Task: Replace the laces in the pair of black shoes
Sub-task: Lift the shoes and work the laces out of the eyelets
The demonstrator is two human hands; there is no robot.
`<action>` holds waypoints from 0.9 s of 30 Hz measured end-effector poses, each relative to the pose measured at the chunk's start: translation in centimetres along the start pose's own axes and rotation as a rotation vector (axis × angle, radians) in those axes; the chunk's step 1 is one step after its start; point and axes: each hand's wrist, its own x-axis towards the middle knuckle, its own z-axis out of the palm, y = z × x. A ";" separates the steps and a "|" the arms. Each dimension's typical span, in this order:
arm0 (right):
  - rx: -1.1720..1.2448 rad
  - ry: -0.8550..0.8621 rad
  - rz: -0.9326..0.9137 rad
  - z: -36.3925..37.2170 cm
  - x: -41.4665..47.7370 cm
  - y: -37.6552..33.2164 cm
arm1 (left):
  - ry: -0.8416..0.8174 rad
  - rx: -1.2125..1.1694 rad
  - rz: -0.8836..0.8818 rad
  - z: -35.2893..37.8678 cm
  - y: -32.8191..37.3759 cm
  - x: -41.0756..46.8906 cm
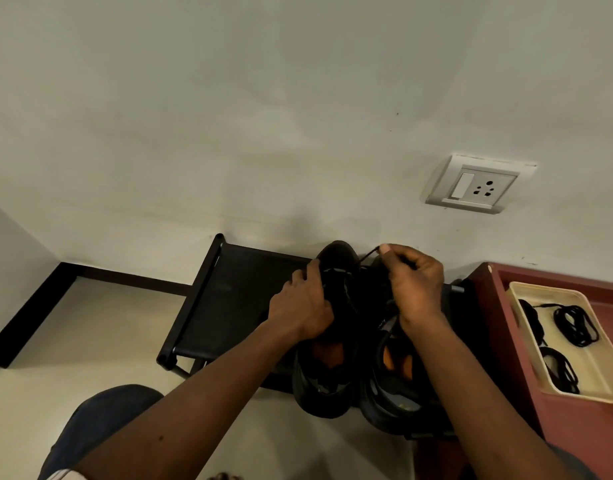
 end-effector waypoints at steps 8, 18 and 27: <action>0.209 -0.204 0.141 0.0 -0.1 -0.5 | -0.012 -0.006 -0.018 0.1 0.0 0.2; -1.149 -0.371 -0.560 1.7 -3.8 0.9 | -0.016 -0.026 -0.013 0.4 0.0 0.5; -0.743 -0.212 -0.345 1.9 -3.0 1.3 | -0.001 -0.051 -0.026 0.6 0.1 0.3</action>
